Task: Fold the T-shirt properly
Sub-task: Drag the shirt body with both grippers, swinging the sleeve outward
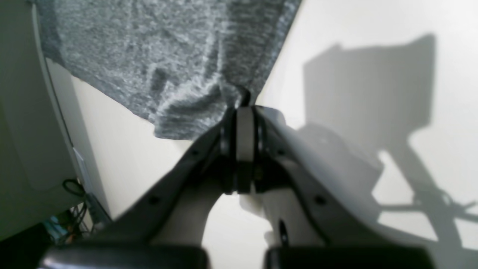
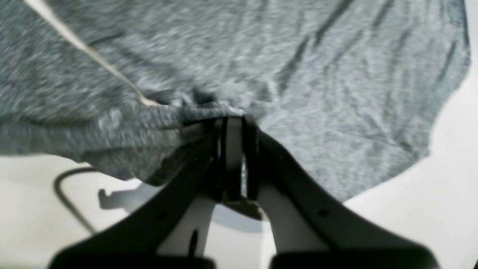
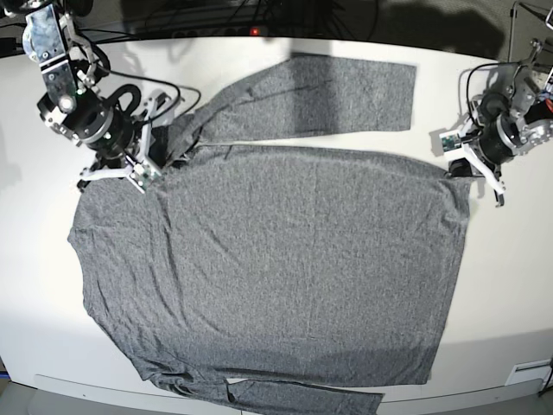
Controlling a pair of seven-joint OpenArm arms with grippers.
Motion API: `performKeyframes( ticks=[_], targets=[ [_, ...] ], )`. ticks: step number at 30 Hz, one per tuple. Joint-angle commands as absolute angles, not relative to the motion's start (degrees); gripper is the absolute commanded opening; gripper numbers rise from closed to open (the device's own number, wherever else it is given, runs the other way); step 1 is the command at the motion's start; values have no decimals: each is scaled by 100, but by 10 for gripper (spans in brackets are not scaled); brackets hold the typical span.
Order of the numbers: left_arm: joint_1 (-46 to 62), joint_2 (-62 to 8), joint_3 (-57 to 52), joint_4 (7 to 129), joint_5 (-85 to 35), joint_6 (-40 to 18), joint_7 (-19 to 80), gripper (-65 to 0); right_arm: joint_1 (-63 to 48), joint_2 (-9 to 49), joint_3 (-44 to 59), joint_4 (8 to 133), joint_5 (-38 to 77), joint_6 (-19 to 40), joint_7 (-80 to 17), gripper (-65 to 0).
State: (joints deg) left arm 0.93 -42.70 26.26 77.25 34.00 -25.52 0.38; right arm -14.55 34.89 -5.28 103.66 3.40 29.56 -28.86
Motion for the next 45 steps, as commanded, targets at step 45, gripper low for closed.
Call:
performKeyframes(
  ticks=[45],
  targets=[
    [-711, -4143, 2587, 8506, 2543, -2547, 1024, -650, -281, 2652, 600, 10398, 941, 2602, -2961, -650]
  ],
)
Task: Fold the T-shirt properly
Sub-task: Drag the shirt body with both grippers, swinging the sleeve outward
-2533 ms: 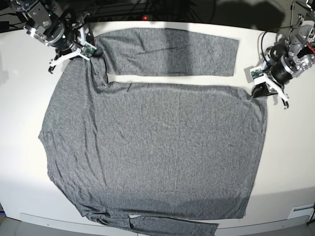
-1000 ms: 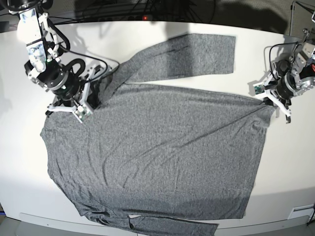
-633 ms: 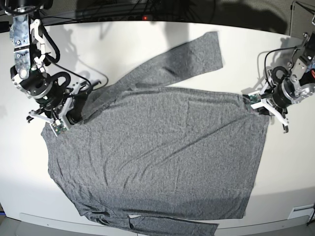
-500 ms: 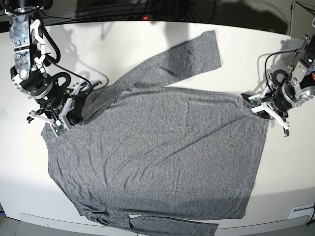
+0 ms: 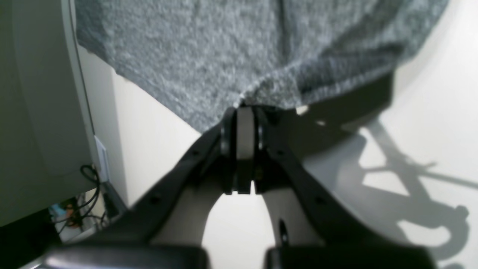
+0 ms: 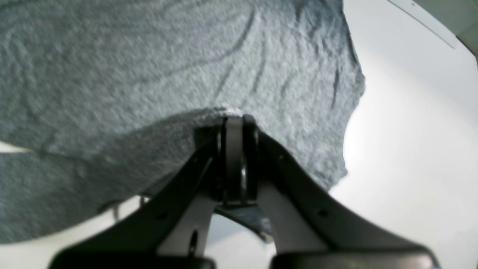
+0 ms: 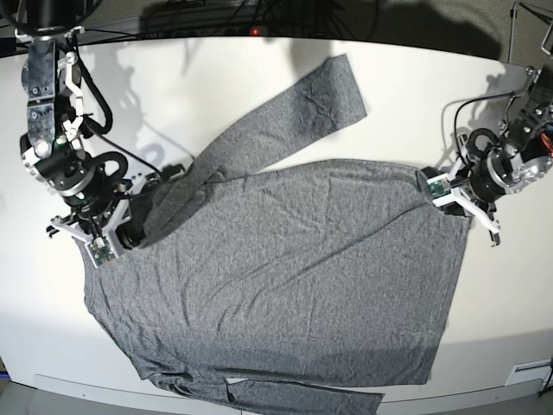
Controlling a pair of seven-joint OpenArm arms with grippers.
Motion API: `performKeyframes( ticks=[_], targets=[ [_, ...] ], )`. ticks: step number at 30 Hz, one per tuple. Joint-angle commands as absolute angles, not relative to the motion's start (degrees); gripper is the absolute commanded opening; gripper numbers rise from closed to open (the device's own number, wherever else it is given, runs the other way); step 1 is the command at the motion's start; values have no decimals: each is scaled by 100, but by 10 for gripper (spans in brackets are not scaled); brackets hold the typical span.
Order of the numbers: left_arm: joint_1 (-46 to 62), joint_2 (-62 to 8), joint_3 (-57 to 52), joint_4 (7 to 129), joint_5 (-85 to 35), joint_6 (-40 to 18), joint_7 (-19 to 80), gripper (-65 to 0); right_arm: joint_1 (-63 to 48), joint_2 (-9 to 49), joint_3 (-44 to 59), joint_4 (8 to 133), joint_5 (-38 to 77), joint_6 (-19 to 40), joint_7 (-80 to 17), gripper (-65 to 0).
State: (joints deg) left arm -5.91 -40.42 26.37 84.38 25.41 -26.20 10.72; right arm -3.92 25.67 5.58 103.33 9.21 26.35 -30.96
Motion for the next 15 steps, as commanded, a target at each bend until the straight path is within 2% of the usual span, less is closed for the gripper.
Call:
performKeyframes(
  ticks=[1, 8, 15],
  targets=[
    [-729, -4125, 2587, 8499, 2543, -2547, 1028, -650, -226, 2620, 600, 10344, 921, 2602, -2958, -650],
    [-1188, -4080, 2587, 7992, 2534, -2506, 1044, -650, 314, 2587, 600, 9568, 921, 2600, -2961, -650],
    [-1730, -4062, 2587, 7260, 2115, -2502, 639, -650, 989, 2569, 600, 8613, 921, 2600, -2956, -650]
  ],
)
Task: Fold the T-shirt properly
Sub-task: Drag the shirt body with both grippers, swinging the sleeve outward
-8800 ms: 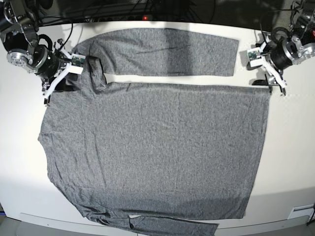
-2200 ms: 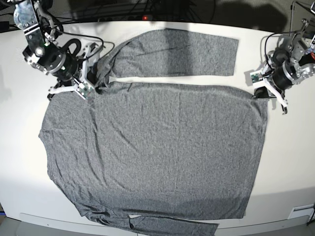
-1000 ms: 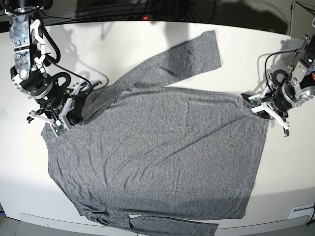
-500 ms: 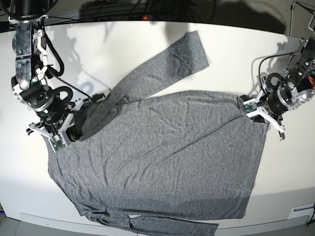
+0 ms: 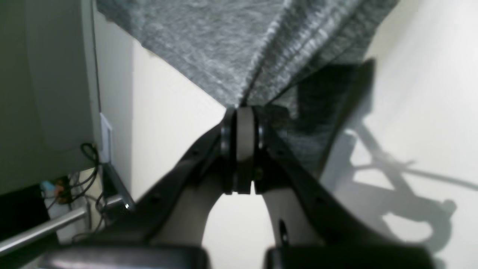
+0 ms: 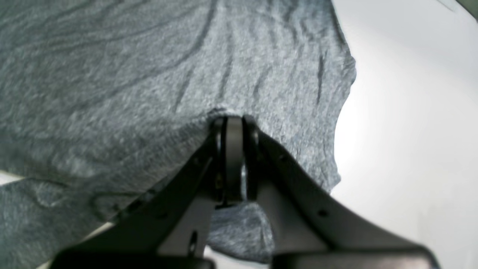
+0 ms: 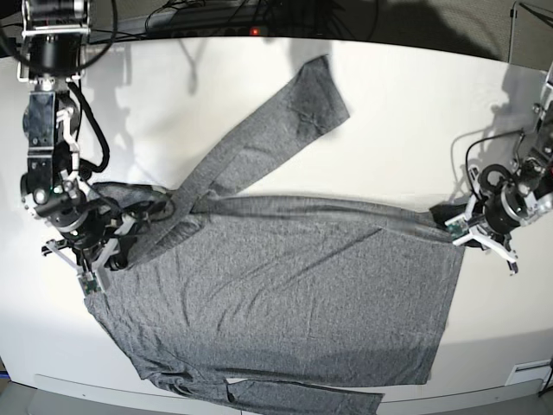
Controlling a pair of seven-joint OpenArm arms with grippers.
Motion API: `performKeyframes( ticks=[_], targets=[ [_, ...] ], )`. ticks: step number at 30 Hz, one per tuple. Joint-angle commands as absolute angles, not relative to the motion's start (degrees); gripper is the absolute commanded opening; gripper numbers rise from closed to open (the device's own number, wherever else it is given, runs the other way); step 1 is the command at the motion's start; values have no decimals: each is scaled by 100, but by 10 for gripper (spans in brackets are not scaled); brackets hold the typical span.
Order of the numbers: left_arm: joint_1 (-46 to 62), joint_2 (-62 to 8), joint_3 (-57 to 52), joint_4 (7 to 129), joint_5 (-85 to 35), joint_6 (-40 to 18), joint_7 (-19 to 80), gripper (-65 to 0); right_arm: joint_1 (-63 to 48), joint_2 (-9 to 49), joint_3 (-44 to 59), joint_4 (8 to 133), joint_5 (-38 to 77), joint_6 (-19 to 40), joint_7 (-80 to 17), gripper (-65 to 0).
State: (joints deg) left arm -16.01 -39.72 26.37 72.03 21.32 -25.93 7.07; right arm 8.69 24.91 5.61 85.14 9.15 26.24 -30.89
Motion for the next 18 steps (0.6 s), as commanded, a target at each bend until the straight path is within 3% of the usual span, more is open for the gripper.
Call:
performKeyframes(
  ticks=[1, 9, 18],
  targets=[
    [-1785, -4047, 2587, 7175, 2069, -2502, 554, -650, 1105, 2554, 600, 8449, 923, 2602, -2939, -650],
    [-2034, -3474, 2587, 6652, 2078, -2477, -12, -650, 1793, 2506, 598, 7312, 919, 2615, -2786, -650],
    [-2497, -2985, 2587, 6018, 2091, -1922, -12, -650, 1935, 2506, 598, 6853, 867, 2615, -2543, -650]
  ],
)
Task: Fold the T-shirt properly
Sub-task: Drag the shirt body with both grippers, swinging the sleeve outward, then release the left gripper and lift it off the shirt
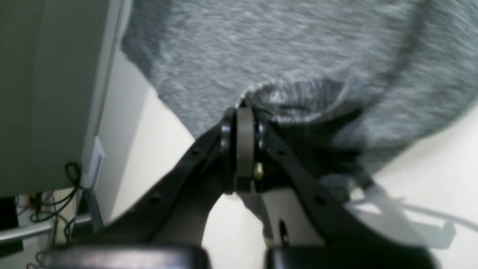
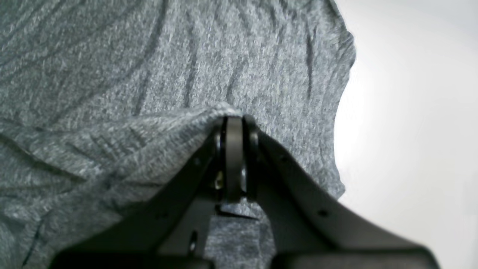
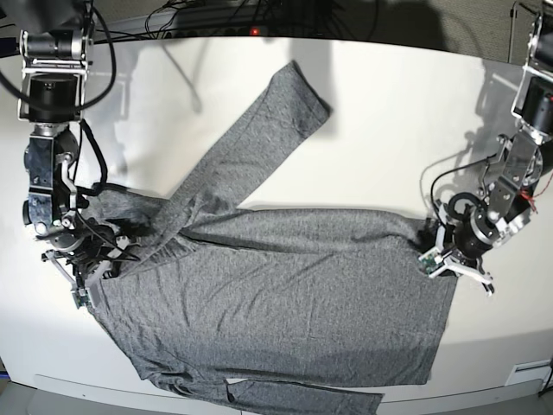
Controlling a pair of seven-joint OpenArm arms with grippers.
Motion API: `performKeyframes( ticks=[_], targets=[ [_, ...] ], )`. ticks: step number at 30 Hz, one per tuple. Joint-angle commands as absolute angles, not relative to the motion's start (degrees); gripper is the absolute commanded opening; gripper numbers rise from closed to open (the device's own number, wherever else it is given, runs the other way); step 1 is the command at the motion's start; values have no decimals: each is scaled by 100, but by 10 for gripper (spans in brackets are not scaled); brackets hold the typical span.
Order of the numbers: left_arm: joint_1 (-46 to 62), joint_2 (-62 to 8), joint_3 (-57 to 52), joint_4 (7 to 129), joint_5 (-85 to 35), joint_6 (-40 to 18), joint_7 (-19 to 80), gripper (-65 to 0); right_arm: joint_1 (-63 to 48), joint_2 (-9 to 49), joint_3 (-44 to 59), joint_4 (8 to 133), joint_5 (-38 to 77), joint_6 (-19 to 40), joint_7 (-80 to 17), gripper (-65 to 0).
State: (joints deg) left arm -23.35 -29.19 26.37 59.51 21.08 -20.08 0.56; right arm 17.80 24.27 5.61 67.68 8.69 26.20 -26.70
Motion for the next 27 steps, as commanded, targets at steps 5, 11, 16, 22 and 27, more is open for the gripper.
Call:
performKeyframes(
  ticks=[5, 11, 16, 22, 27],
  targets=[
    [-2783, -2923, 2587, 5568, 2088, -1922, -67, -650, 2040, 2497, 598, 6510, 613, 2615, -2421, -650],
    [-2864, -2923, 2587, 5398, 2091, -1920, -97, -650, 2303, 2491, 598, 6361, 617, 2615, -2429, -650],
    [-2860, -2941, 2587, 5398, 2093, -1918, -91, -650, 2510, 2493, 600, 6361, 620, 2611, -2443, -650],
    [-2862, -2939, 2587, 5398, 2093, -1433, -91, -650, 2556, 2493, 600, 6361, 620, 2611, -2322, -650],
    [-2860, -2939, 2587, 5398, 2088, -1234, -91, -650, 2556, 2491, 600, 6361, 620, 2611, -2213, -650]
  ],
)
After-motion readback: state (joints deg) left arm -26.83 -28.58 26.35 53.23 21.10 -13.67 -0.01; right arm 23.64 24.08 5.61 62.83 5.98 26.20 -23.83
